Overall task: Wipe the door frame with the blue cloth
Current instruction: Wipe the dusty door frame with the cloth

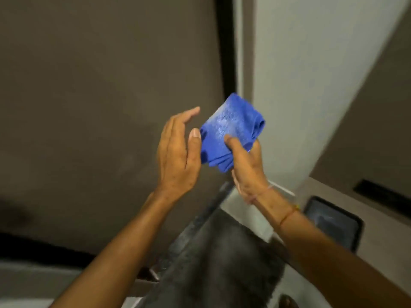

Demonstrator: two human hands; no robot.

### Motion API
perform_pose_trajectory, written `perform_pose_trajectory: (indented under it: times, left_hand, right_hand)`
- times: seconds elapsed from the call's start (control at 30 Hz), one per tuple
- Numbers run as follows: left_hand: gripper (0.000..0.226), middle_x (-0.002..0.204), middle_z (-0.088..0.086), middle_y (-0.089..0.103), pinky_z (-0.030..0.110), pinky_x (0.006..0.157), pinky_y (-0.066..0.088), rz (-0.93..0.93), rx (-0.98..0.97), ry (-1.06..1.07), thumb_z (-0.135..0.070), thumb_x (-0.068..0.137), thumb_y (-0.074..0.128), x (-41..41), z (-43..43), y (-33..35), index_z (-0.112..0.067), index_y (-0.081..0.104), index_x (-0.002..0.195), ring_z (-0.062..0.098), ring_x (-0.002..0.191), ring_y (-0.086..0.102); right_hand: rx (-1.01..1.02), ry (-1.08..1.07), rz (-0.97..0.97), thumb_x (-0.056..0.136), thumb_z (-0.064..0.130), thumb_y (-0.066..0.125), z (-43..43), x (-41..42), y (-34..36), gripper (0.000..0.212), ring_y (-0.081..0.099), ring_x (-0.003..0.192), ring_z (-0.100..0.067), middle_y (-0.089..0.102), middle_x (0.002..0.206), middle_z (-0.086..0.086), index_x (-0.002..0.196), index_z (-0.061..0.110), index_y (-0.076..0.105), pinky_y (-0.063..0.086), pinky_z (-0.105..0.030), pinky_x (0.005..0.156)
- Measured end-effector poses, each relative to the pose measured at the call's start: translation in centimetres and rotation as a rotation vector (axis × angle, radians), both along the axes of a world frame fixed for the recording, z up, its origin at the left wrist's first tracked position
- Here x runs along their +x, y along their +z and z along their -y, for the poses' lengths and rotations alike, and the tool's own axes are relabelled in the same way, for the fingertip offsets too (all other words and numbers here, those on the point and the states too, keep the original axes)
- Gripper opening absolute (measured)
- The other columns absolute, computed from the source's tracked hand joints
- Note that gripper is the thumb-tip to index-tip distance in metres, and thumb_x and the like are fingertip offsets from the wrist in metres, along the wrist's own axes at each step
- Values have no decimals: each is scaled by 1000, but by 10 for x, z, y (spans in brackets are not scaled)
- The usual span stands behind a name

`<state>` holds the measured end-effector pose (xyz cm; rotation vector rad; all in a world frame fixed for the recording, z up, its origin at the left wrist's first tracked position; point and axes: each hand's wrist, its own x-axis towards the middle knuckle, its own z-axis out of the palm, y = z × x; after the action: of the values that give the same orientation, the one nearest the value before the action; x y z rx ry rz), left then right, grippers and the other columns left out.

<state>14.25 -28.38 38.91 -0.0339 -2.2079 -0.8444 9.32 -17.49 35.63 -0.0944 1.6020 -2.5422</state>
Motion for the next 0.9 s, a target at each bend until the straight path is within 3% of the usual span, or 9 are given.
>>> perform_pose_trajectory:
  times: [0.1,0.17,0.27,0.33,0.4,0.5,0.67,0.77,0.9]
  left_hand:
    - [36,123,13,59,46,95,46,-171,-149,118,-12,91,41,67,69,85,-2,52,123,26,112,56]
    - [36,124,13,58,45,94,46,-273,-255,217,-11,89,43,121,119,137,-2,52,123,25,114,55]
    - [38,125,12,59,39,97,45,-340,-427,384,-13,87,44,201,180,196,-4,53,123,22,115,53]
    - [39,126,13,59,35,102,42,-352,-505,497,-14,87,45,250,214,219,-6,52,124,21,118,51]
    - [40,128,14,57,33,103,40,-338,-550,594,-16,86,46,291,240,230,-8,49,126,20,120,50]
    - [40,129,15,57,30,101,38,-343,-655,767,-19,86,45,344,270,242,-10,48,125,19,120,49]
    - [45,135,17,53,34,103,35,-326,-743,1000,-25,84,43,387,302,272,-11,43,127,23,126,43]
    - [50,139,18,49,43,105,34,-256,-782,1121,-28,84,42,395,317,288,-10,41,131,30,131,42]
    - [55,148,19,38,45,111,28,-147,-845,1207,-25,85,40,399,340,311,-6,40,136,31,139,30]
  right_hand:
    - [28,52,-218,89,10,58,81,46,87,9,62,85,-16,64,90,-3,96,12,53,53,-26,75]
    - [7,93,-407,90,8,55,136,88,140,15,63,86,-10,64,94,-1,101,17,53,54,-19,75]
    - [3,121,-660,90,5,51,200,151,205,44,55,118,-21,54,131,-14,133,5,39,45,-43,103]
    - [-3,126,-819,88,0,50,233,183,233,53,49,125,-25,47,138,-16,138,4,32,42,-51,104]
    - [0,115,-997,84,-2,49,257,205,249,57,46,127,-27,44,140,-18,138,2,31,40,-50,106]
    - [-40,98,-1223,82,-3,48,288,230,274,58,40,131,-20,41,141,-16,138,-2,31,34,-37,111]
    - [-97,69,-1446,88,5,45,316,258,304,51,33,137,-28,38,142,-22,137,-2,34,27,-43,114]
    - [31,19,-1611,75,-14,61,328,268,310,80,23,140,-29,30,147,-17,141,10,23,23,-45,115]
    - [153,-93,-1744,78,-3,62,339,282,316,77,20,139,-36,24,149,-13,140,17,22,36,-63,103]
